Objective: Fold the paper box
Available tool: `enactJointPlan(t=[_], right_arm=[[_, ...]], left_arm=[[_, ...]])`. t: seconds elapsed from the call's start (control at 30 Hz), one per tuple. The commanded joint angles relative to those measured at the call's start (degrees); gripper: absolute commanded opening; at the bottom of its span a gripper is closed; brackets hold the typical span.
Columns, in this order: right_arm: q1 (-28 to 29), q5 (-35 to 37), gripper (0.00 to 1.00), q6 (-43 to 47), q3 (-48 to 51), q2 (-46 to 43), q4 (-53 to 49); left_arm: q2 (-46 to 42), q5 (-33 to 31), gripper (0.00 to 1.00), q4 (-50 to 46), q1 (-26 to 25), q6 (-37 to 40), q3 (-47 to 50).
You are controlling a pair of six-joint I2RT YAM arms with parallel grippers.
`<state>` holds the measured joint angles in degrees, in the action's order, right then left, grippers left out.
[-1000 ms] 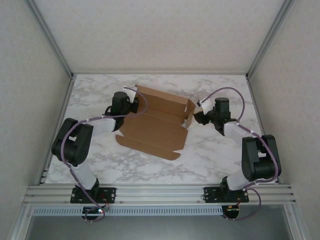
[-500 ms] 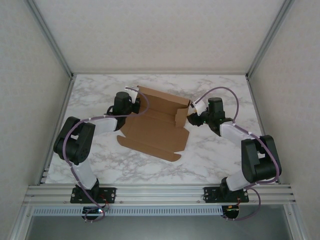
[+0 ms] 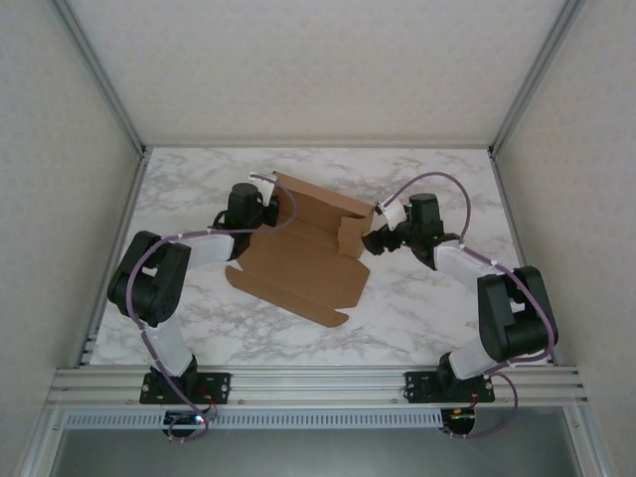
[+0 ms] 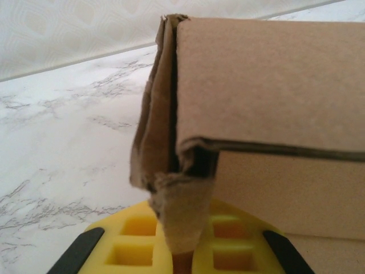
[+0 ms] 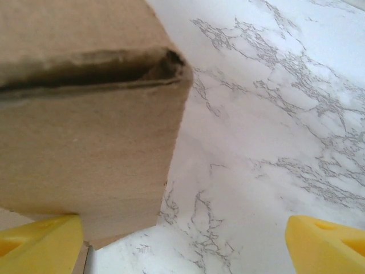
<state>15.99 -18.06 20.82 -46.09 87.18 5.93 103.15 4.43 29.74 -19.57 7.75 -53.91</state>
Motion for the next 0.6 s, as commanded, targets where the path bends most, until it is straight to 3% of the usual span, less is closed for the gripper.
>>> enactJointPlan(t=[0.0,0.1,0.33,0.57], right_arm=[[1.3,-2.8,0.90,-0.7,-2.3,0.9,0.6],[1.4,-4.8,0.83,-0.8,-2.9,0.9,-0.7],[1.4,-6.5,0.56,-0.4,-4.5,1.0,-4.5],[1.3,-8.7,0.49,0.4,-5.4,1.2,-6.7]], left_arm=[[0.4,1.4,0.00,0.1,-1.5,0.0,-1.7],[0.6,0.9,0.00,0.0,-1.6,0.0,-1.9],[1.2,-2.6,0.00,0.1,-1.6,-1.2,-2.3],[1.3,-3.7,0.00,0.1,-1.4,-1.4,-2.5]])
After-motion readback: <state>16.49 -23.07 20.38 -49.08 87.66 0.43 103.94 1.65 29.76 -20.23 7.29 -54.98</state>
